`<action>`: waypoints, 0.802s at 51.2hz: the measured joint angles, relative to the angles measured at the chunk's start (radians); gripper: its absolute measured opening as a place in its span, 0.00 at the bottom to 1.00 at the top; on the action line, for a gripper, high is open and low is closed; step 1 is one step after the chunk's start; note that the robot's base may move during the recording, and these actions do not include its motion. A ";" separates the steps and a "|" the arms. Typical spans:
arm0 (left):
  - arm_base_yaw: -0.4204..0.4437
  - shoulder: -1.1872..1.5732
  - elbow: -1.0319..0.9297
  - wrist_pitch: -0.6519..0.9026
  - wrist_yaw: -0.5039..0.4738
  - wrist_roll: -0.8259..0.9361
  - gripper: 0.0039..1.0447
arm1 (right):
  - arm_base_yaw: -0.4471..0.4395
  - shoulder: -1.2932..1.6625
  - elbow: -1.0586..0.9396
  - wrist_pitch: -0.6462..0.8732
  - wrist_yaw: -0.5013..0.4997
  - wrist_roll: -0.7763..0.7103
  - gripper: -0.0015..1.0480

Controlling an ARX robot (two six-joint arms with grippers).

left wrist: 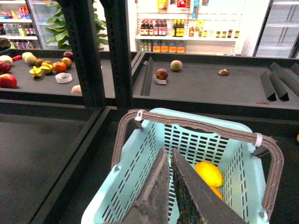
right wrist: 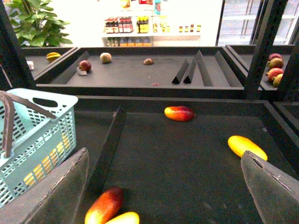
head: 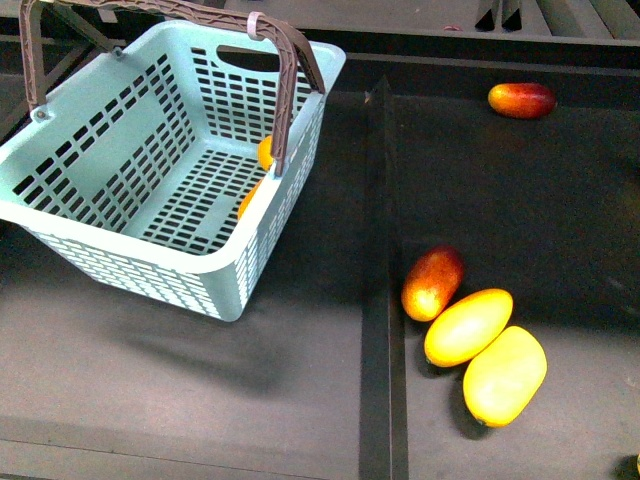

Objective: Pick lemon and mango into basket

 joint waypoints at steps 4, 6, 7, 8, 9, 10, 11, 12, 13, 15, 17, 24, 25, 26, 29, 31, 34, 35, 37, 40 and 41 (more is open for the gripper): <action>0.030 -0.061 -0.051 -0.006 0.027 0.002 0.03 | 0.000 0.000 0.000 0.000 0.000 0.000 0.92; 0.040 -0.086 -0.069 -0.013 0.040 0.002 0.03 | 0.000 0.000 0.000 0.000 0.000 0.000 0.92; 0.045 -0.098 -0.077 -0.018 0.046 0.003 0.03 | 0.000 0.000 0.000 0.000 0.000 0.000 0.92; 0.050 -0.111 -0.086 -0.022 0.048 0.004 0.03 | 0.000 0.000 0.000 0.000 0.000 0.000 0.92; 0.054 -0.124 -0.093 -0.026 0.057 0.004 0.03 | 0.000 0.000 0.000 0.000 0.000 0.000 0.92; 0.056 -0.129 -0.097 -0.029 0.060 0.004 0.03 | 0.000 0.000 0.000 0.000 0.000 0.000 0.92; 0.062 -0.145 -0.106 -0.035 0.067 0.005 0.03 | 0.000 0.000 0.000 0.000 0.000 0.000 0.92; 0.066 -0.158 -0.112 -0.039 0.069 0.005 0.03 | 0.000 0.000 0.000 0.000 0.000 0.000 0.92; 0.069 -0.167 -0.119 -0.045 0.074 0.005 0.03 | 0.000 0.000 0.000 0.000 0.000 0.000 0.92; 0.079 -0.192 -0.133 -0.058 0.082 0.005 0.03 | 0.000 0.000 0.000 0.000 0.000 0.000 0.92; 0.087 -0.217 -0.146 -0.071 0.089 0.005 0.03 | 0.000 0.000 0.000 0.000 0.000 0.000 0.92; 0.171 -0.348 -0.195 -0.151 0.187 0.008 0.03 | 0.000 0.000 0.000 0.000 0.000 0.000 0.92; 0.179 -0.359 -0.198 -0.160 0.189 0.008 0.03 | 0.000 0.000 0.000 0.000 0.000 0.000 0.92; 0.190 -0.377 -0.203 -0.173 0.188 0.008 0.03 | 0.000 0.000 0.000 0.000 0.001 0.000 0.92; 0.195 -0.408 -0.232 -0.159 0.193 0.008 0.03 | 0.000 0.000 0.000 0.000 0.000 0.000 0.92; 0.195 -0.425 -0.253 -0.164 0.195 0.008 0.03 | 0.000 0.000 0.000 0.000 0.000 0.000 0.92; 0.196 -0.463 -0.256 -0.205 0.195 0.008 0.03 | 0.000 0.000 0.000 0.000 0.000 0.000 0.92; 0.196 -0.488 -0.256 -0.225 0.195 0.008 0.03 | 0.000 0.000 0.000 0.000 0.000 0.000 0.92; 0.196 -0.526 -0.256 -0.258 0.195 0.008 0.03 | 0.000 0.000 0.000 0.000 0.000 0.000 0.92; 0.196 -0.583 -0.257 -0.309 0.195 0.008 0.03 | 0.000 0.000 0.000 0.000 0.000 0.000 0.92; 0.196 -0.601 -0.257 -0.327 0.195 0.008 0.03 | 0.000 0.000 0.000 0.000 0.000 0.000 0.92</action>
